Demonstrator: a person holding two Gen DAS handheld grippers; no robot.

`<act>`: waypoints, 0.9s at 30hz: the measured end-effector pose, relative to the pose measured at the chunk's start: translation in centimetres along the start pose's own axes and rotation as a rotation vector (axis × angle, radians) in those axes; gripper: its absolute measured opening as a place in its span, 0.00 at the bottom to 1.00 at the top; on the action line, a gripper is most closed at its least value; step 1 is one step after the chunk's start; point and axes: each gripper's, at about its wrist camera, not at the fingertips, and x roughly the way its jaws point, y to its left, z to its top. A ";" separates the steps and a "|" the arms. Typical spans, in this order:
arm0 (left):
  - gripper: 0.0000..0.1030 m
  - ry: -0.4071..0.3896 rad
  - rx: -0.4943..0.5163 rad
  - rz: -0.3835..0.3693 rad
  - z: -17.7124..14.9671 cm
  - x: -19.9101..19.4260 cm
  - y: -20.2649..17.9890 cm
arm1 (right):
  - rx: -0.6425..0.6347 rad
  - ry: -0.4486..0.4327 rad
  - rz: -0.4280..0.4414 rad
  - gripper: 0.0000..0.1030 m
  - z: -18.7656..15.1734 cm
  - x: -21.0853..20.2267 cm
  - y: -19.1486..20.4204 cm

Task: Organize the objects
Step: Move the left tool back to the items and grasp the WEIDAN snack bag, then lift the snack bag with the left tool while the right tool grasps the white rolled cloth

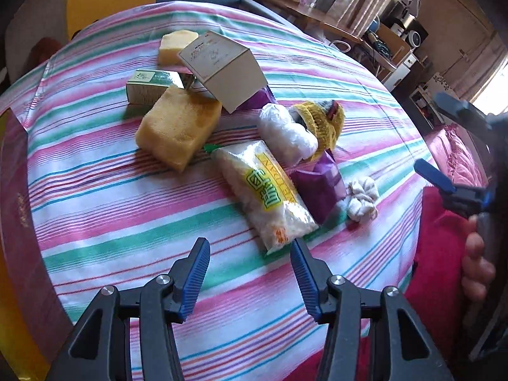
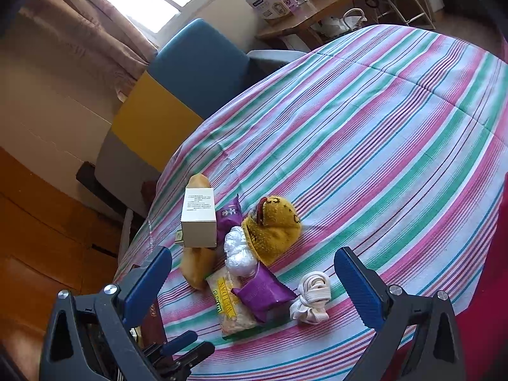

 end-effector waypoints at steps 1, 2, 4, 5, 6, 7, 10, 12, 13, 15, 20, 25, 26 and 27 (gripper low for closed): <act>0.52 0.001 -0.010 -0.002 0.4 0.3 0.0 | -0.002 0.000 0.001 1.00 0.0 0.0 0.0; 0.52 0.002 -0.016 -0.003 0.7 0.6 0.0 | -0.003 0.000 0.002 1.00 0.0 0.0 0.0; 0.52 0.001 -0.018 0.002 1.3 1.1 -0.4 | -0.002 0.003 0.007 1.00 0.1 0.1 0.0; 0.52 0.003 -0.016 0.004 1.5 1.3 -0.6 | -0.001 0.005 0.009 1.00 0.1 0.1 0.0; 0.52 0.007 -0.016 0.003 1.8 1.6 -0.8 | 0.000 0.006 0.010 1.00 0.1 0.1 -0.1; 0.52 0.009 -0.015 0.002 2.0 1.8 -0.9 | 0.000 0.007 0.012 1.00 0.1 0.1 0.0; 0.52 0.009 -0.010 0.020 2.9 2.5 -1.4 | -0.001 0.008 0.012 1.00 0.1 0.1 0.0; 0.52 0.015 -0.012 0.021 3.4 3.0 -1.5 | -0.002 0.010 0.013 1.00 0.1 0.2 0.0; 0.53 0.019 -0.011 0.025 3.7 3.4 -1.7 | -0.005 0.013 0.016 1.00 0.0 0.2 0.0; 0.54 0.021 -0.016 0.048 4.4 4.2 -1.6 | -0.004 0.014 0.016 1.00 0.0 0.2 0.0; 0.55 -0.018 0.032 0.047 4.2 4.6 -1.4 | -0.006 0.019 0.018 1.00 0.0 0.3 0.0; 0.43 -0.019 0.040 0.038 2.7 3.5 -0.2 | -0.047 0.043 -0.010 1.00 -0.1 0.8 0.8; 0.43 -0.014 0.041 0.034 2.2 3.2 0.1 | -0.054 0.049 -0.017 1.00 -0.1 1.0 0.9; 0.42 -0.012 0.048 0.031 1.8 2.8 0.4 | -0.057 0.055 -0.023 1.00 -0.1 1.1 1.0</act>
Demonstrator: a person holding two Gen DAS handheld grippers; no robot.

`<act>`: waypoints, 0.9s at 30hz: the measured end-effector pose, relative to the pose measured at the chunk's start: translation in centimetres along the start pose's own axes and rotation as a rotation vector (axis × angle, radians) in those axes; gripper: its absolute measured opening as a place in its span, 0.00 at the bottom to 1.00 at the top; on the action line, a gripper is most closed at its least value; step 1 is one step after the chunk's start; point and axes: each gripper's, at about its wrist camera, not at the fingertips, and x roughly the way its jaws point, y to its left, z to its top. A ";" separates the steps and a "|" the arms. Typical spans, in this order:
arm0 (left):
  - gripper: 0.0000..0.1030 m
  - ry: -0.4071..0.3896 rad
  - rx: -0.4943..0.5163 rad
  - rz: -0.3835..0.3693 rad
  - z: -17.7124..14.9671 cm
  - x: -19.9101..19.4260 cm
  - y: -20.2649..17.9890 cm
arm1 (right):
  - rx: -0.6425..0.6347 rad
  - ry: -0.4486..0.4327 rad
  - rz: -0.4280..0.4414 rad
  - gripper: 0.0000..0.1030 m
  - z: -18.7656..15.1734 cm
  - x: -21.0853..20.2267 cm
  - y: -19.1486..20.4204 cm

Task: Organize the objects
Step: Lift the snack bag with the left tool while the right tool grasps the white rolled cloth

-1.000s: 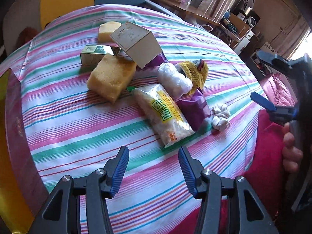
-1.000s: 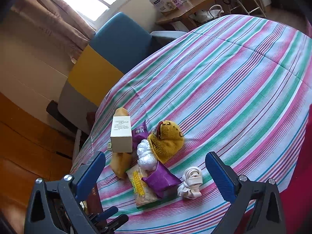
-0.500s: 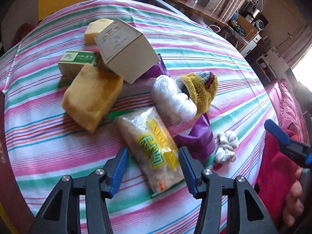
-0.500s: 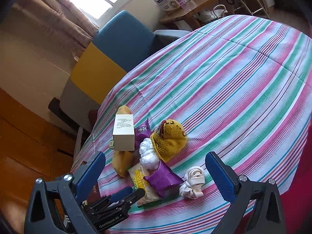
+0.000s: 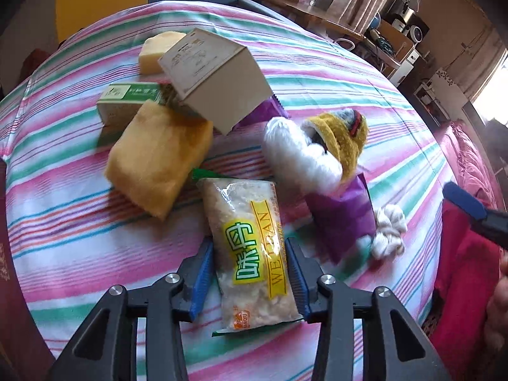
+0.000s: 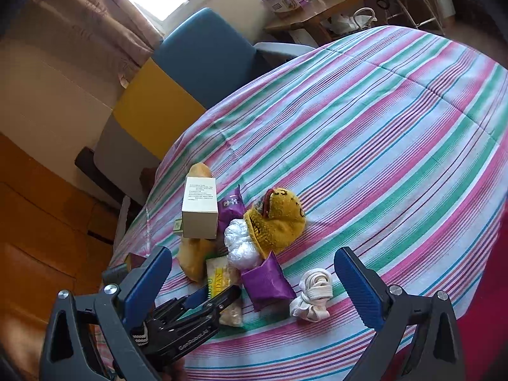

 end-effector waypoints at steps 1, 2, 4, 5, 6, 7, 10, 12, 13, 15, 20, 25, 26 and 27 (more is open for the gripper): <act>0.42 0.000 0.012 0.000 -0.5 -0.3 0.1 | 0.002 0.007 -0.003 1.00 0.0 0.1 0.0; 0.42 -0.001 0.026 0.002 -1.1 -0.7 0.1 | 0.007 0.013 -0.004 1.00 0.1 0.3 -0.2; 0.42 -0.006 0.045 0.005 -2.4 -1.4 0.2 | 0.022 0.037 -0.001 1.00 0.1 0.7 -0.4; 0.42 -0.009 0.049 0.005 -2.9 -1.8 0.4 | 0.029 0.048 -0.001 1.00 0.2 0.9 -0.6; 0.42 -0.012 0.050 0.002 -3.4 -2.1 0.5 | 0.034 0.055 -0.002 1.00 0.2 1.1 -0.7; 0.42 -0.013 0.053 0.002 -3.7 -2.3 0.4 | 0.039 0.059 -0.003 1.00 0.2 1.1 -0.8; 0.43 -0.018 0.061 -0.007 -4.5 -2.8 0.6 | 0.047 0.062 -0.007 1.00 0.2 1.1 -0.9; 0.43 -0.017 0.061 -0.012 -4.5 -2.9 0.6 | 0.054 0.060 -0.015 1.00 0.2 1.1 -1.0; 0.44 -0.012 0.058 -0.013 -4.5 -3.0 0.6 | 0.056 0.060 -0.017 1.00 0.2 1.1 -1.0; 0.45 -0.001 0.046 -0.010 -4.2 -2.9 0.5 | 0.059 0.060 -0.020 1.00 0.2 1.0 -1.1; 0.51 0.006 0.081 0.032 -4.1 -2.8 -0.5 | 0.062 0.065 -0.031 1.00 0.2 1.0 -1.1; 0.49 -0.039 0.117 0.069 -5.1 -2.3 -0.8 | 0.056 0.088 -0.052 1.00 0.2 1.4 -1.0; 0.45 -0.050 0.130 0.084 -5.2 -2.2 -0.9 | 0.047 0.099 -0.066 1.00 0.2 1.6 -0.8; 0.43 -0.063 0.152 0.095 -5.5 -2.3 -0.9 | 0.035 0.110 -0.080 1.00 0.1 1.8 -0.6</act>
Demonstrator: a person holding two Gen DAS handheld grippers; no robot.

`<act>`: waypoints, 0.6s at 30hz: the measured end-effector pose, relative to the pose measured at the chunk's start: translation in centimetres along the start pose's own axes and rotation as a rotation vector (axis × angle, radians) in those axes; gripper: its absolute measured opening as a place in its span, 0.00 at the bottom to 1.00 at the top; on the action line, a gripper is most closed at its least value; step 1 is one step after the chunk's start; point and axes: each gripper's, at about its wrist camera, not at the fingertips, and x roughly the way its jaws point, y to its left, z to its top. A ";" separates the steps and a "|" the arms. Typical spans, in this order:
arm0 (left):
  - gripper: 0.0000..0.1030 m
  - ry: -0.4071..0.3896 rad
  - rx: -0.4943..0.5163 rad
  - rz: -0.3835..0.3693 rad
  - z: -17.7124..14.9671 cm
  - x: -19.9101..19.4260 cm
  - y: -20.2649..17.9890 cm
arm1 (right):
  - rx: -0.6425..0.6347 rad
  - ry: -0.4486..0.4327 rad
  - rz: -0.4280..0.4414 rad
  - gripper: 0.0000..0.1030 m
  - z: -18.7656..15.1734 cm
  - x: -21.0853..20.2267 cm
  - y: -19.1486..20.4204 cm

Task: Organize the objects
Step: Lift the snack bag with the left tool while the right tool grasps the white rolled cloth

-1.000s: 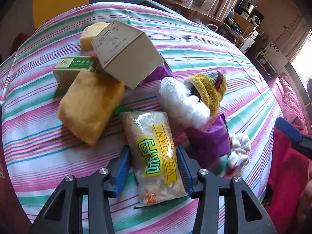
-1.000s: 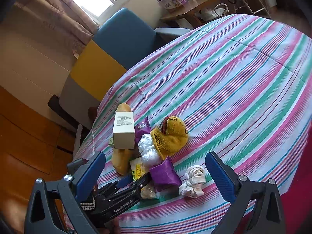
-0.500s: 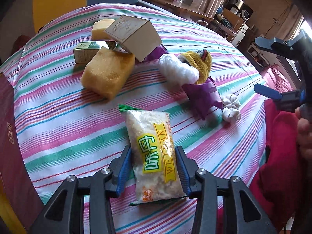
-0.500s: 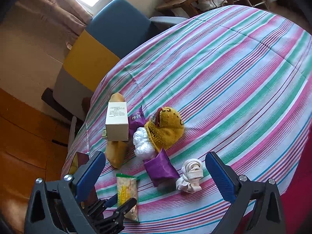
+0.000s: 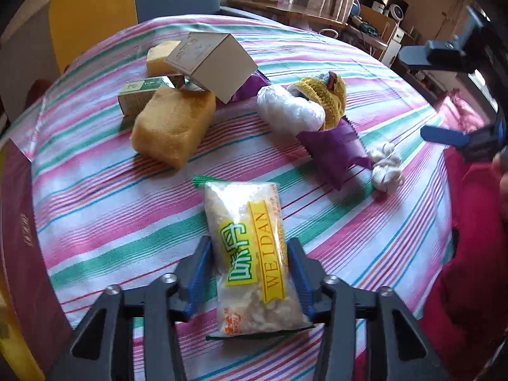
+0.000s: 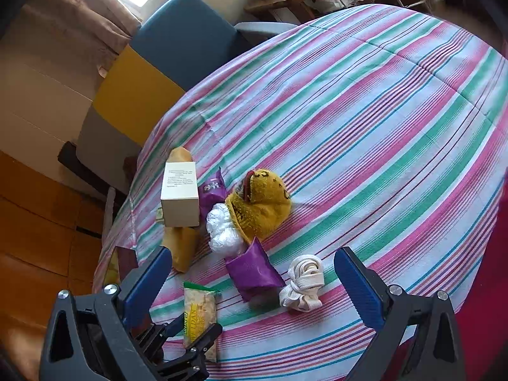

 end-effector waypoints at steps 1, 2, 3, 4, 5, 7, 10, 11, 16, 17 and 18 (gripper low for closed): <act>0.43 -0.007 0.001 -0.007 -0.2 -0.1 0.1 | -0.014 0.011 -0.018 0.99 0.0 0.3 0.2; 0.43 -0.014 -0.007 -0.017 -0.2 0.0 0.3 | -0.031 0.027 -0.042 0.98 0.0 0.7 0.5; 0.42 -0.019 -0.019 -0.028 -0.3 0.0 0.5 | -0.050 0.052 -0.069 0.94 -0.1 1.2 0.8; 0.42 -0.022 -0.028 -0.036 -0.3 0.0 0.7 | -0.070 0.081 -0.093 0.89 -0.1 1.7 1.1; 0.42 -0.024 -0.035 -0.041 -0.4 -0.1 0.8 | -0.095 0.120 -0.125 0.87 -0.2 2.5 1.5; 0.42 -0.026 -0.040 -0.048 -0.5 -0.2 1.0 | -0.136 0.177 -0.176 0.77 -0.5 3.7 2.1; 0.42 -0.037 -0.054 -0.066 -0.7 -0.3 1.3 | -0.183 0.238 -0.281 0.70 -0.8 5.2 2.6; 0.42 -0.042 -0.057 -0.071 -0.8 -0.3 1.4 | -0.191 0.255 -0.314 0.69 -0.9 5.7 2.7; 0.42 -0.056 -0.082 -0.102 -0.8 -0.3 1.7 | -0.208 0.294 -0.411 0.60 -1.2 6.8 2.6; 0.42 -0.059 -0.088 -0.108 -0.9 -0.3 1.8 | -0.206 0.298 -0.418 0.59 -1.2 6.9 2.5; 0.42 -0.062 -0.093 -0.114 -1.0 -0.3 1.9 | -0.203 0.299 -0.425 0.59 -1.2 7.0 2.4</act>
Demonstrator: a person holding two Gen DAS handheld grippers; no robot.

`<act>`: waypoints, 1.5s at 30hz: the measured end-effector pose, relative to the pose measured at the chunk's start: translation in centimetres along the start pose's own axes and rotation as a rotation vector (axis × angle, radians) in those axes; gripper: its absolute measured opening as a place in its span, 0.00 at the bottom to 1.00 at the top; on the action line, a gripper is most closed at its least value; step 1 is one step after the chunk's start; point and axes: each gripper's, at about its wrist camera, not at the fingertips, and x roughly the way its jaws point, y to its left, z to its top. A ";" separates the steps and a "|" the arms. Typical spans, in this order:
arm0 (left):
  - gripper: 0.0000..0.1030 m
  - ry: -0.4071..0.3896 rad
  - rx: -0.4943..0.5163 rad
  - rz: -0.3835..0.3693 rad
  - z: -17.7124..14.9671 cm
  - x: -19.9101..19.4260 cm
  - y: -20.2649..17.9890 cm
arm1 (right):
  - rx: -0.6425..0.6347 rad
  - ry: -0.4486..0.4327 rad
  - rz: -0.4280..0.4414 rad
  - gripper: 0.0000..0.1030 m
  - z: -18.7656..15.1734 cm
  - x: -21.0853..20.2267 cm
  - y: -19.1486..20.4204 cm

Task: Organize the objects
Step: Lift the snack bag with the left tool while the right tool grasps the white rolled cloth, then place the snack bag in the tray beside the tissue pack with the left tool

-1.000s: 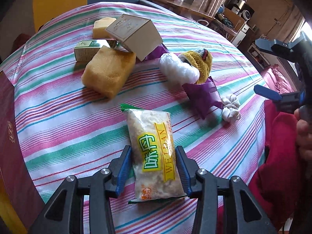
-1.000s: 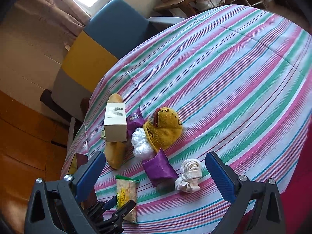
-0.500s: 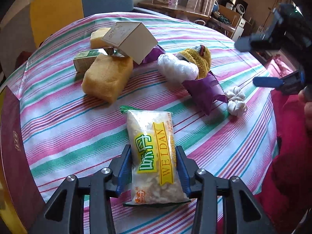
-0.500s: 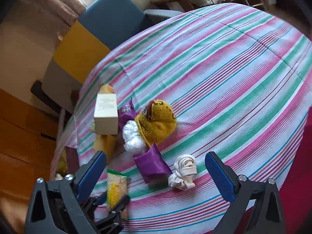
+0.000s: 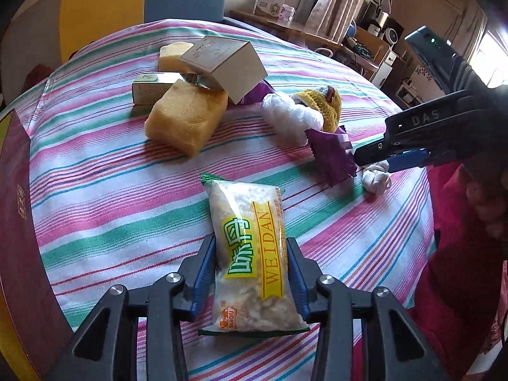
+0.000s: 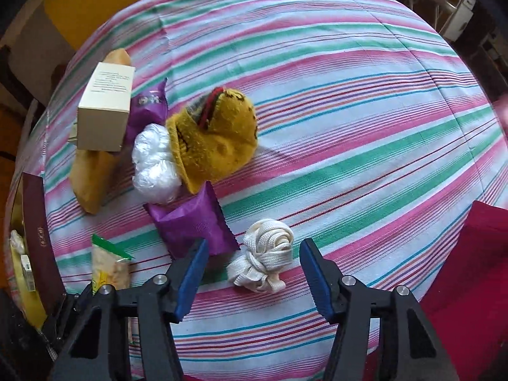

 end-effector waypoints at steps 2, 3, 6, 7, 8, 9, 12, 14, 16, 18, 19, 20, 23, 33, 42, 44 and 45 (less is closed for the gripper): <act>0.42 -0.001 -0.009 -0.006 -0.5 -0.5 0.2 | 0.002 0.009 -0.002 0.59 -0.1 0.2 -0.1; 0.42 -0.001 -0.010 -0.008 -0.7 -0.7 0.4 | 0.003 0.014 -0.003 0.57 -0.1 0.4 -0.1; 0.40 -0.003 -0.001 -0.009 -1.3 -1.2 0.8 | -0.002 0.038 -0.009 0.44 -0.2 0.9 -0.3; 0.39 -0.002 0.000 -0.004 -1.3 -1.1 0.6 | -0.011 0.056 -0.019 0.32 -0.2 1.2 -0.2; 0.38 0.000 -0.003 0.001 -1.3 -1.3 0.6 | -0.020 0.060 -0.029 0.31 -0.2 1.4 -0.1; 0.38 0.001 -0.005 0.002 -1.3 -1.3 0.6 | -0.035 0.055 -0.041 0.30 -0.2 1.4 0.1; 0.37 0.001 -0.025 -0.013 -1.8 -2.4 1.0 | -0.056 0.052 -0.056 0.30 -0.4 1.4 0.3; 0.37 -0.007 -0.033 -0.026 -1.9 -3.0 0.8 | -0.051 0.053 -0.052 0.30 -0.5 1.4 0.1; 0.37 -0.031 -0.027 -0.031 -2.2 -4.4 0.6 | -0.048 0.054 -0.050 0.30 -0.7 1.5 0.0; 0.37 -0.062 -0.022 -0.040 -2.3 -6.0 0.4 | -0.050 0.054 -0.052 0.30 -0.8 1.5 -0.1; 0.37 -0.077 -0.024 -0.042 -2.4 -6.9 0.5 | -0.052 0.055 -0.052 0.30 -0.8 1.6 -0.1; 0.37 -0.094 -0.030 -0.046 -2.3 -7.7 0.5 | -0.054 0.055 -0.054 0.30 -0.9 1.6 -0.2; 0.37 -0.151 -0.061 -0.032 -2.6 -10.8 1.8 | -0.059 0.053 -0.057 0.30 -1.1 1.6 -0.2; 0.37 -0.188 -0.336 0.248 -6.6 -19.5 14.5 | -0.088 0.030 -0.055 0.30 -2.0 1.1 -0.4; 0.37 0.093 -0.482 0.352 -9.3 -17.0 24.7 | -0.085 -0.001 -0.019 0.30 -2.7 0.4 -1.2; 0.37 0.111 -0.485 0.364 -9.1 -16.2 25.3 | -0.081 -0.005 -0.011 0.30 -2.8 0.2 -1.5; 0.37 0.125 -0.494 0.381 -8.9 -15.7 25.9 | -0.081 -0.007 -0.009 0.30 -2.9 0.2 -1.6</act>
